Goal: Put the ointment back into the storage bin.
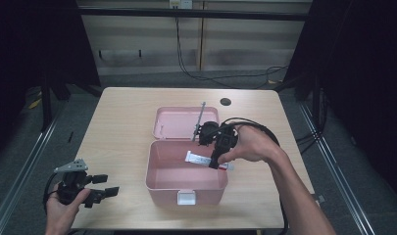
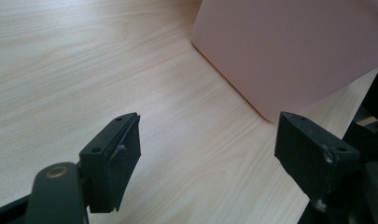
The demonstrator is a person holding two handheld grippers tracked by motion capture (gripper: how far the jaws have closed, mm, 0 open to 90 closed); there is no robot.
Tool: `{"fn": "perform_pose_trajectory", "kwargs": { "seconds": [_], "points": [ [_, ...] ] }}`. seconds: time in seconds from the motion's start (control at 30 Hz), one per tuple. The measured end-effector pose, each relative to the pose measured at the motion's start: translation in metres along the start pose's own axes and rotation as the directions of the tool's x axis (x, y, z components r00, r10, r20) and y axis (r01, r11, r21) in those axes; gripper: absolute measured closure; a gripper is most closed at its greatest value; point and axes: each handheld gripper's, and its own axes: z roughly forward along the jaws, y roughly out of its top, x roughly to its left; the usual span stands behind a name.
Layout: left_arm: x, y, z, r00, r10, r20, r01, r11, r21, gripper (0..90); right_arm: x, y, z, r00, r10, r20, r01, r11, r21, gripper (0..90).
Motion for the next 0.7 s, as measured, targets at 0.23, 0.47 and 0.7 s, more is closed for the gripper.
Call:
{"fn": "perform_pose_trajectory", "kwargs": {
  "seconds": [0.23,0.47,0.7],
  "points": [
    [0.000,0.000,0.000,1.0000,0.003,0.004,-0.003,1.0000,0.002,22.3,0.000,0.014,0.013,0.9993,-0.035,-0.010,0.035,0.999,0.004,72.1],
    [0.000,0.000,0.000,1.0000,0.001,0.002,-0.001,1.0000,-0.001,22.3,0.002,0.024,0.024,0.9982,-0.057,-0.021,0.058,0.998,0.023,72.1],
    [0.000,0.000,0.000,1.0000,0.003,0.003,-0.003,1.0000,0.003,22.3,0.002,0.033,0.036,0.9976,-0.062,-0.031,0.064,0.997,0.036,72.1]
  ]
}}
